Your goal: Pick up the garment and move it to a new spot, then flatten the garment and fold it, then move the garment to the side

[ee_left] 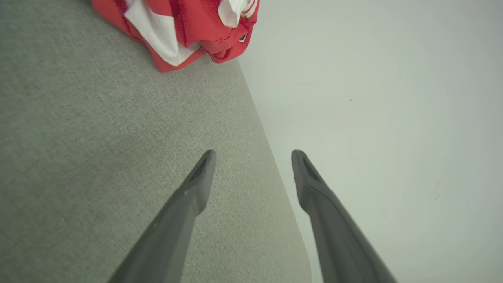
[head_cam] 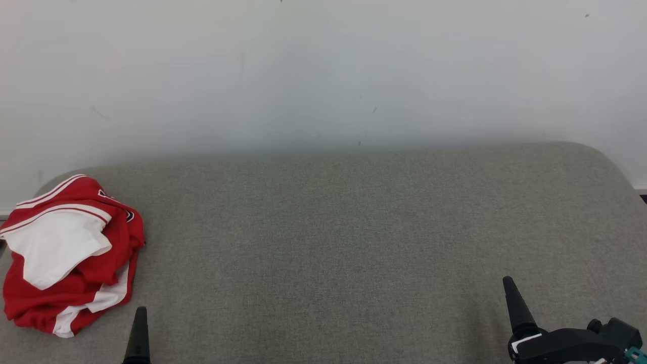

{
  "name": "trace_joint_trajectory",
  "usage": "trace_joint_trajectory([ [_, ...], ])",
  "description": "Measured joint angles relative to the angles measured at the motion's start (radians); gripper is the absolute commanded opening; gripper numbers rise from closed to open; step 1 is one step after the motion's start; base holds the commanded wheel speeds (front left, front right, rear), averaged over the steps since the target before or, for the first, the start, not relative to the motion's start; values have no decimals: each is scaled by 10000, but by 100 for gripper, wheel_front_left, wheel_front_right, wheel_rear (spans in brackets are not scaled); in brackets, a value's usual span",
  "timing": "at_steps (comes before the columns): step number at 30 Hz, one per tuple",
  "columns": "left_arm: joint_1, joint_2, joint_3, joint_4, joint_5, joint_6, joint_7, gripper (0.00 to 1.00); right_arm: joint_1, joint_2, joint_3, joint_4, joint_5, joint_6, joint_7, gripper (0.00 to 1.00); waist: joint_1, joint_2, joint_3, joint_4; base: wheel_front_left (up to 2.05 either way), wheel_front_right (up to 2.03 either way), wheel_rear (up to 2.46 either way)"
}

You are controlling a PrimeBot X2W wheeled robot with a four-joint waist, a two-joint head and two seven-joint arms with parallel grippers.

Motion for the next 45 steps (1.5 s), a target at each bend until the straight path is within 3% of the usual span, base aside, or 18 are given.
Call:
trace_joint_trajectory([
  [45, 113, 1271, -2842, -15, 7373, 976, -1578, 100, 639, -424, 1141, -249, -5484, -1279, -1662, 100, 0, 0, -721, 123, 0, 0, 0],
])
